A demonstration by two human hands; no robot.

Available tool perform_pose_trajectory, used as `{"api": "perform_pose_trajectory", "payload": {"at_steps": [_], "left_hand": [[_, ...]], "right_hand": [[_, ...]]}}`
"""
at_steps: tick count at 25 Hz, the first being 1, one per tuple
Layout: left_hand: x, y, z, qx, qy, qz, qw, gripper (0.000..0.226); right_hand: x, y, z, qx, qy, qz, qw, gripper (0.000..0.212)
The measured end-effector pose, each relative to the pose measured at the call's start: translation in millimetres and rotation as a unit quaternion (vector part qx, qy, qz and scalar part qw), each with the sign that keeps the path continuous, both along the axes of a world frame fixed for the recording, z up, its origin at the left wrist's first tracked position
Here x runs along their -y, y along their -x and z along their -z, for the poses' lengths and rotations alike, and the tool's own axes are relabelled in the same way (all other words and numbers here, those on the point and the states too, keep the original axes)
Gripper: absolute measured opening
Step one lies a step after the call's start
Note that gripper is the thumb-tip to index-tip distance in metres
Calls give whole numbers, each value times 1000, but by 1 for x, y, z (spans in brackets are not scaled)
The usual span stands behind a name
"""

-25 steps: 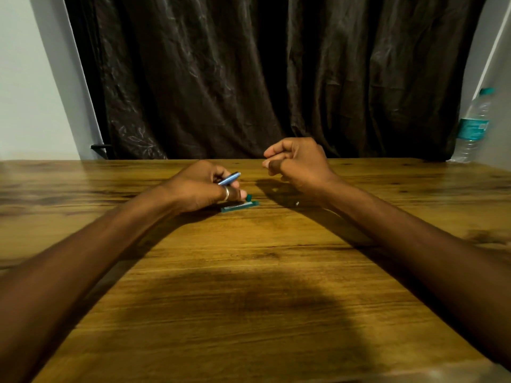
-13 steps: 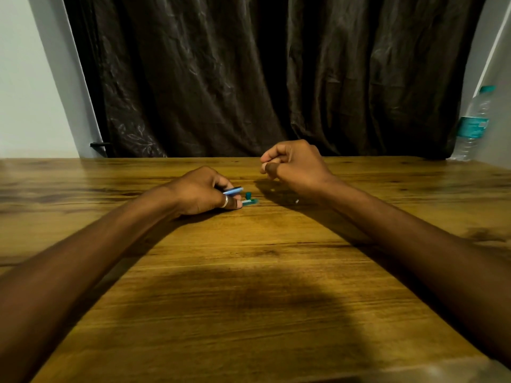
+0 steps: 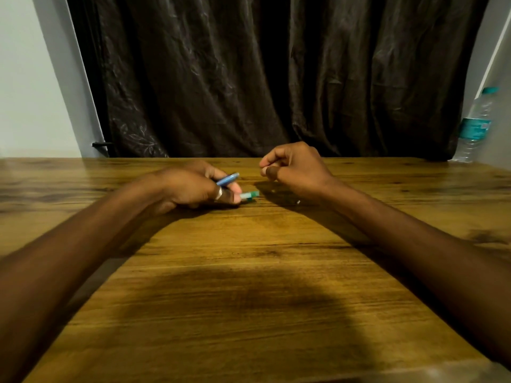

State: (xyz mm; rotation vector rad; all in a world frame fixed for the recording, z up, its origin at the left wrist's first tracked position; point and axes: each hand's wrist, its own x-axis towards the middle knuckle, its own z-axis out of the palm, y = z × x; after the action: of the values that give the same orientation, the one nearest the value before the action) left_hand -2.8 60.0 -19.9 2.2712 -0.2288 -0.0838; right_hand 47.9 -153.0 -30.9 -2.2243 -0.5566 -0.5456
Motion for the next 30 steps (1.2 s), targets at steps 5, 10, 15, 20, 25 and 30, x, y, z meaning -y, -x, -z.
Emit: {"api": "perform_pose_trajectory", "payload": {"at_steps": [5, 10, 15, 20, 25, 30], "left_hand": [[-14, -3, -11, 15, 81, -107, 991, 9], [-8, -1, -9, 19, 61, -121, 991, 10], [-8, -1, -9, 14, 63, -125, 990, 11], [-7, -1, -9, 5, 62, -117, 991, 11], [-7, 0, -8, 2, 58, -101, 993, 12], [-2, 0, -4, 7, 89, -86, 992, 12]], "right_hand": [[-4, -1, 13, -27, 52, -52, 997, 13], [-7, 7, 13, -4, 153, -78, 985, 21], [-9, 8, 14, 8, 173, -81, 982, 20], [-10, 6, 13, -26, 101, -60, 993, 15], [-6, 4, 0, -128, -159, -52, 978, 19], [-5, 10, -9, -249, -325, -110, 906, 21]]}}
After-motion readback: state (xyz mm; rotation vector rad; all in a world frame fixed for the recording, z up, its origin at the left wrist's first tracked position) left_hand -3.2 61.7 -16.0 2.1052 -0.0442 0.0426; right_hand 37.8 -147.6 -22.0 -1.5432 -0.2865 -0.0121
